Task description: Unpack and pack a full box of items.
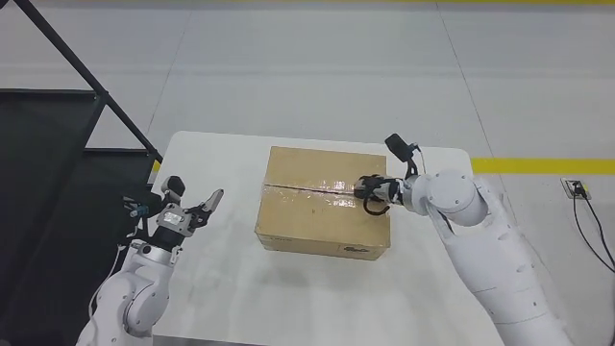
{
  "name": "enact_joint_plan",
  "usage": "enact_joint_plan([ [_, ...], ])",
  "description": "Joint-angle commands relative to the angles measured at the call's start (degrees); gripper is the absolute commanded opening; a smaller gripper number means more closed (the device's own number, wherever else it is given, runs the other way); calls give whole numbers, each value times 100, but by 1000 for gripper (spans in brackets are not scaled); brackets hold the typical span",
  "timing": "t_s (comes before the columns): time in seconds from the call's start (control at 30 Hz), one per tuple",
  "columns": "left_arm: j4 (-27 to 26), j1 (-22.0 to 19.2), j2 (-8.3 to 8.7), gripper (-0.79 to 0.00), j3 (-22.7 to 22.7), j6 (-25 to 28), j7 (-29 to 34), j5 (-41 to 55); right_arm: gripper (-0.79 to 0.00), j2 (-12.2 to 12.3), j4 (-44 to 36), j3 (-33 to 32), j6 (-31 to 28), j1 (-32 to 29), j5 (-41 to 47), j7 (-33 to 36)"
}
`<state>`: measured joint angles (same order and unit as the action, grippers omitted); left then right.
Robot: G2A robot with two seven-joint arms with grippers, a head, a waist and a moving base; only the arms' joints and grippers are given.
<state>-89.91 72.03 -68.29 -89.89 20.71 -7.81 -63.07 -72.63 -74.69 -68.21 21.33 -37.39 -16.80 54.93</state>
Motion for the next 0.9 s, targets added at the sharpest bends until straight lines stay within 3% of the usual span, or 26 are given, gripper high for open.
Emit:
enact_joint_plan([
  [0.0, -6, -7, 1, 0, 13, 0, 5, -13, -785, 46, -114, -142, 27, -104, -24, 36],
  [0.67, 8, -54, 17, 0, 44, 39, 4, -26, -785, 363, -988, -1161, 369, -1035, -49, 35],
  [0.87, 34, -82, 27, 0, 13, 81, 11, -5, -785, 465, -1300, -1739, 409, -1422, 167, -127],
])
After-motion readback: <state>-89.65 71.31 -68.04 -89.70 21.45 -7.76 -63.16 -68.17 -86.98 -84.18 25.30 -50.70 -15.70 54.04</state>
